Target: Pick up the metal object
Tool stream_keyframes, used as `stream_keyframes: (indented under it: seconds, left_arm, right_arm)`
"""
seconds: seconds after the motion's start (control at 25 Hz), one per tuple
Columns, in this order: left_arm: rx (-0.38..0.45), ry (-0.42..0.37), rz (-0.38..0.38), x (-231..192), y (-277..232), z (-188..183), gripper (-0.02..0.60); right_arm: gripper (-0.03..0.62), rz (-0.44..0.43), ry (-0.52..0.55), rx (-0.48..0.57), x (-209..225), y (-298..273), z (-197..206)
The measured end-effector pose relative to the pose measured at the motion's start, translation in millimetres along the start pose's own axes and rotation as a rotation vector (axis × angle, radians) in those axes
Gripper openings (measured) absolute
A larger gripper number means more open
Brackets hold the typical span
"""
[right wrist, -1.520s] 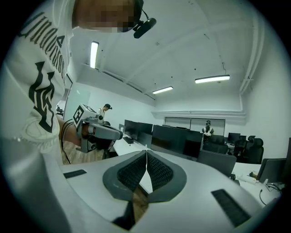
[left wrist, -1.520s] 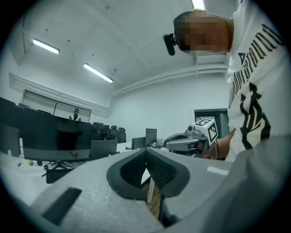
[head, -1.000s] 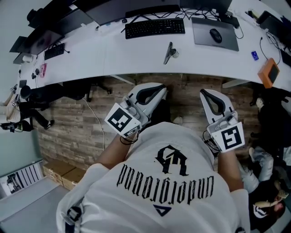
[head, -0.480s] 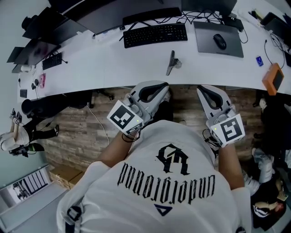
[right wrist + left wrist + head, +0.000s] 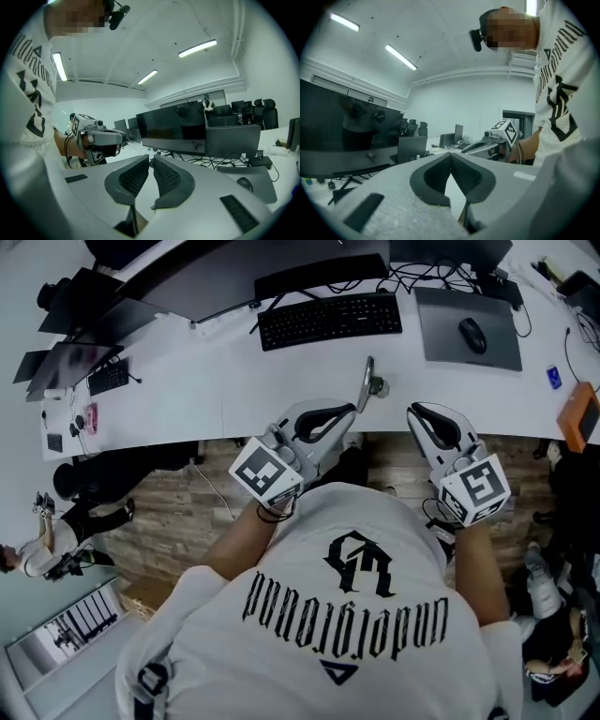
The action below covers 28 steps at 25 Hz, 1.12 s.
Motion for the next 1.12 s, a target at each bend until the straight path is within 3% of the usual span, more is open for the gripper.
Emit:
stream_keyframes:
  seconds: [0.28,0.36,0.48,0.84,1.12]
  left_arm:
    - [-0.027,0.031,0.093,-47,-25,14,0.014]
    - [-0.051,0.031,0.112,-60,-34,25,0.015]
    - [-0.093,0.045,0.140,-79,-46,46,0.015]
    - [-0.172,0.079,0.158,-126,-73,100,0.014]
    - [-0.196,0.127,0.167,-152,-85,128,0.015]
  right_arm:
    - [0.021,-0.008,-0.165,-0.068,46,-58,29]
    - [0.062,-0.020,-0.238,-0.092,59,-75,42]
    - [0.074,-0.042,-0.349,-0.146,74,-101,71]
    - [0.101,-0.085,-0.586,-0.307,100,-162,139]
    - [0.101,-0.058,-0.741,-0.416,114,-195,184]
Point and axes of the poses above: the fingertips, and each gripper's own axes: y backward along the fingers, x to its right, z out of its underside, the point moved 3 cm from there along y, backward along the fingers, and after that the axes turned 11 degrees about -x, right-handed, at the moved point
